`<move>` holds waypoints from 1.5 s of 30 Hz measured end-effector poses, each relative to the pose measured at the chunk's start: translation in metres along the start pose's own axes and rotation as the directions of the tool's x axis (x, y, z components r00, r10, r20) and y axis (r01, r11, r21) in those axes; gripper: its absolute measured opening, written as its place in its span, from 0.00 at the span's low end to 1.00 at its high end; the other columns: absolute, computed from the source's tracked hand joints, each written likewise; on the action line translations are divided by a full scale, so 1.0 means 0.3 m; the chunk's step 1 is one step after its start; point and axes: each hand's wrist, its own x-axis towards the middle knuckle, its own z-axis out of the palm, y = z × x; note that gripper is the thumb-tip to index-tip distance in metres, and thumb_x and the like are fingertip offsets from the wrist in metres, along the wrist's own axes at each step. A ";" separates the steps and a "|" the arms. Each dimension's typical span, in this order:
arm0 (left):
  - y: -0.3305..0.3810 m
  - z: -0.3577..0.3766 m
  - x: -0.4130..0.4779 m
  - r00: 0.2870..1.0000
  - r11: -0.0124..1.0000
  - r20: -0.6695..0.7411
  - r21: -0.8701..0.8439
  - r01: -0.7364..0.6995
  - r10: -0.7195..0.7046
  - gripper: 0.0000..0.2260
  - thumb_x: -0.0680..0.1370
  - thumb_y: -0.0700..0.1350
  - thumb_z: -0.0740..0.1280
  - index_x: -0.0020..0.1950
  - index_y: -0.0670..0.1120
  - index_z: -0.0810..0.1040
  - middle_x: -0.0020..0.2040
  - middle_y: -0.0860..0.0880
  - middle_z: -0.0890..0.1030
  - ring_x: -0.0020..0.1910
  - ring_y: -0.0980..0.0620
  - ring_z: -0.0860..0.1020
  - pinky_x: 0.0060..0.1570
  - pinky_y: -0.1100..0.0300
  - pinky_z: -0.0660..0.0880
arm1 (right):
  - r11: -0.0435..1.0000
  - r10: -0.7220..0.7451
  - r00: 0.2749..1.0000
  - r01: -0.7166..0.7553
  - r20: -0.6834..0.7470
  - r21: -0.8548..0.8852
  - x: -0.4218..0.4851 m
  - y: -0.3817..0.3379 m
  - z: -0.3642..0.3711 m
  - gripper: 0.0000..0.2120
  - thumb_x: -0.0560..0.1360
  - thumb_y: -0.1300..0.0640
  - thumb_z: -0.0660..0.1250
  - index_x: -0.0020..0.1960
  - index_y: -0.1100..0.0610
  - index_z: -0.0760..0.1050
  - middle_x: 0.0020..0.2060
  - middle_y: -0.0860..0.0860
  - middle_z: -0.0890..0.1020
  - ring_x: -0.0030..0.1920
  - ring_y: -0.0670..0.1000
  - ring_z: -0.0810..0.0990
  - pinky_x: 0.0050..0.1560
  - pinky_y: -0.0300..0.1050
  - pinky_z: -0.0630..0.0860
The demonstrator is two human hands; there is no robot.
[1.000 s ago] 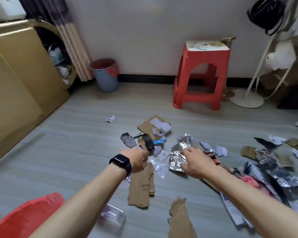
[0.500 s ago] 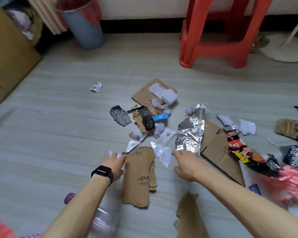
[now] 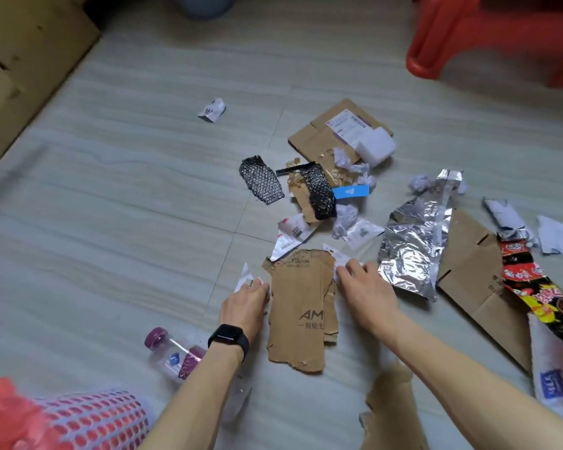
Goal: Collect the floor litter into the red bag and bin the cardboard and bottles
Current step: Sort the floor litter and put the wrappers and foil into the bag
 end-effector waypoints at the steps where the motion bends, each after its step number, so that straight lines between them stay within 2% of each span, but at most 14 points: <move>1: 0.008 -0.005 -0.002 1.000 1.000 -0.003 0.003 0.016 -0.016 0.05 0.81 0.41 0.58 0.51 0.49 0.71 0.49 0.48 0.75 0.45 0.42 0.77 0.34 0.53 0.67 | 1.000 -0.018 0.999 0.018 -0.034 -0.005 0.000 0.006 0.004 0.21 0.64 0.62 0.81 0.52 0.58 0.76 0.43 0.55 0.77 0.39 0.61 0.76 0.23 0.48 0.70; 3: 0.012 -0.011 -0.013 1.000 1.000 -0.004 0.007 0.028 -0.028 0.05 0.81 0.40 0.58 0.48 0.50 0.69 0.47 0.46 0.76 0.43 0.41 0.78 0.34 0.53 0.67 | 0.999 -0.039 0.997 0.038 -0.063 -0.009 -0.008 0.009 -0.004 0.20 0.62 0.63 0.81 0.51 0.59 0.77 0.41 0.56 0.78 0.37 0.61 0.76 0.23 0.48 0.70; 6: 0.006 -0.003 -0.025 0.998 0.999 -0.045 -0.031 0.032 -0.033 0.04 0.80 0.42 0.58 0.49 0.51 0.68 0.48 0.47 0.78 0.43 0.41 0.78 0.35 0.54 0.68 | 1.000 -0.015 0.998 0.014 -0.063 -0.004 -0.039 0.002 -0.010 0.21 0.65 0.62 0.78 0.56 0.60 0.78 0.43 0.56 0.80 0.43 0.63 0.77 0.36 0.54 0.77; 10: -0.038 0.016 -0.024 0.989 0.985 -0.114 -0.157 0.078 -0.096 0.18 0.80 0.39 0.59 0.69 0.51 0.70 0.67 0.46 0.76 0.48 0.37 0.81 0.43 0.49 0.78 | 0.997 -0.042 0.999 0.040 -0.025 -0.071 -0.095 0.012 0.014 0.22 0.63 0.70 0.77 0.55 0.65 0.78 0.42 0.58 0.76 0.46 0.65 0.77 0.28 0.50 0.78; 12: -0.065 0.014 -0.028 0.980 0.965 -0.106 -0.220 0.140 -0.167 0.25 0.80 0.41 0.61 0.77 0.55 0.65 0.61 0.42 0.81 0.50 0.37 0.81 0.47 0.49 0.79 | 0.992 -0.071 0.997 0.074 0.034 -0.103 -0.109 0.021 0.011 0.19 0.66 0.72 0.74 0.56 0.67 0.77 0.46 0.59 0.75 0.48 0.64 0.77 0.26 0.48 0.78; 16: -0.079 -0.008 -0.039 0.985 0.963 -0.047 -0.225 0.149 -0.164 0.23 0.78 0.41 0.58 0.72 0.57 0.72 0.53 0.44 0.84 0.51 0.41 0.81 0.48 0.54 0.78 | 0.984 -0.029 0.997 0.042 0.074 -0.172 -0.076 0.043 -0.006 0.14 0.65 0.69 0.75 0.51 0.66 0.80 0.43 0.60 0.78 0.39 0.60 0.77 0.22 0.49 0.75; 20: -0.061 -0.078 -0.062 0.989 0.960 -0.023 -0.245 0.137 -0.147 0.19 0.81 0.43 0.59 0.69 0.57 0.75 0.56 0.46 0.84 0.54 0.45 0.82 0.53 0.56 0.78 | 0.959 -0.105 0.984 0.139 0.145 -0.246 -0.060 0.030 -0.051 0.18 0.79 0.69 0.56 0.68 0.67 0.70 0.55 0.62 0.79 0.55 0.63 0.77 0.45 0.54 0.77; 22: -0.044 -0.137 -0.089 0.991 0.954 -0.053 -0.282 0.101 -0.120 0.20 0.80 0.41 0.59 0.69 0.56 0.76 0.53 0.49 0.85 0.53 0.50 0.83 0.54 0.57 0.78 | 0.951 -0.094 0.982 0.137 0.167 -0.276 -0.069 0.013 -0.074 0.20 0.79 0.72 0.53 0.71 0.70 0.66 0.59 0.65 0.79 0.58 0.62 0.78 0.47 0.53 0.77; 27: -0.034 -0.355 -0.186 0.974 0.937 -0.222 -0.348 -0.035 -0.046 0.17 0.81 0.41 0.61 0.67 0.54 0.79 0.40 0.50 0.86 0.47 0.52 0.84 0.51 0.56 0.79 | 0.979 -0.100 0.962 0.141 0.253 -0.148 -0.166 -0.008 -0.231 0.11 0.79 0.67 0.55 0.58 0.60 0.73 0.55 0.60 0.81 0.55 0.60 0.80 0.50 0.51 0.76; 31: -0.067 -0.532 -0.338 0.928 0.924 -0.364 -0.376 -0.066 -0.082 0.14 0.81 0.43 0.63 0.64 0.55 0.80 0.38 0.52 0.86 0.46 0.58 0.84 0.49 0.63 0.77 | 0.976 -0.220 0.971 0.218 0.096 0.022 -0.267 -0.081 -0.473 0.03 0.81 0.61 0.57 0.49 0.56 0.68 0.43 0.52 0.77 0.42 0.52 0.75 0.43 0.46 0.74; 34: -0.134 -0.622 -0.497 0.874 0.905 -0.470 -0.415 -0.094 -0.125 0.11 0.80 0.45 0.67 0.60 0.55 0.83 0.36 0.55 0.85 0.44 0.61 0.83 0.44 0.70 0.73 | 0.939 -0.279 0.955 0.294 -0.105 0.179 -0.362 -0.210 -0.708 0.07 0.84 0.57 0.56 0.46 0.53 0.63 0.38 0.46 0.72 0.37 0.46 0.70 0.38 0.40 0.67; 38: -0.270 -0.700 -0.729 0.830 0.904 -0.514 -0.427 -0.028 -0.217 0.10 0.79 0.48 0.69 0.58 0.57 0.83 0.35 0.57 0.85 0.46 0.61 0.82 0.40 0.70 0.70 | 0.706 -0.144 0.973 0.228 -0.179 0.671 -0.452 -0.445 -0.935 0.06 0.81 0.52 0.63 0.47 0.53 0.74 0.39 0.44 0.78 0.39 0.43 0.76 0.38 0.38 0.70; 42: -0.432 -0.723 -0.969 0.764 0.885 -0.540 -0.458 0.086 -0.353 0.11 0.76 0.45 0.71 0.55 0.57 0.85 0.43 0.51 0.87 0.50 0.50 0.84 0.46 0.59 0.76 | 0.451 -0.209 0.977 0.126 -0.033 0.884 -0.528 -0.706 -1.003 0.08 0.78 0.55 0.67 0.45 0.59 0.78 0.42 0.57 0.84 0.43 0.53 0.79 0.45 0.53 0.75; 45: -0.541 -0.687 -1.115 0.748 0.847 -0.491 -0.501 0.177 -0.446 0.10 0.75 0.45 0.70 0.54 0.57 0.84 0.47 0.52 0.86 0.50 0.49 0.83 0.49 0.57 0.77 | 0.188 -0.283 0.958 0.014 0.041 0.982 -0.579 -0.887 -0.984 0.06 0.79 0.60 0.66 0.42 0.57 0.77 0.37 0.51 0.83 0.42 0.50 0.80 0.43 0.45 0.73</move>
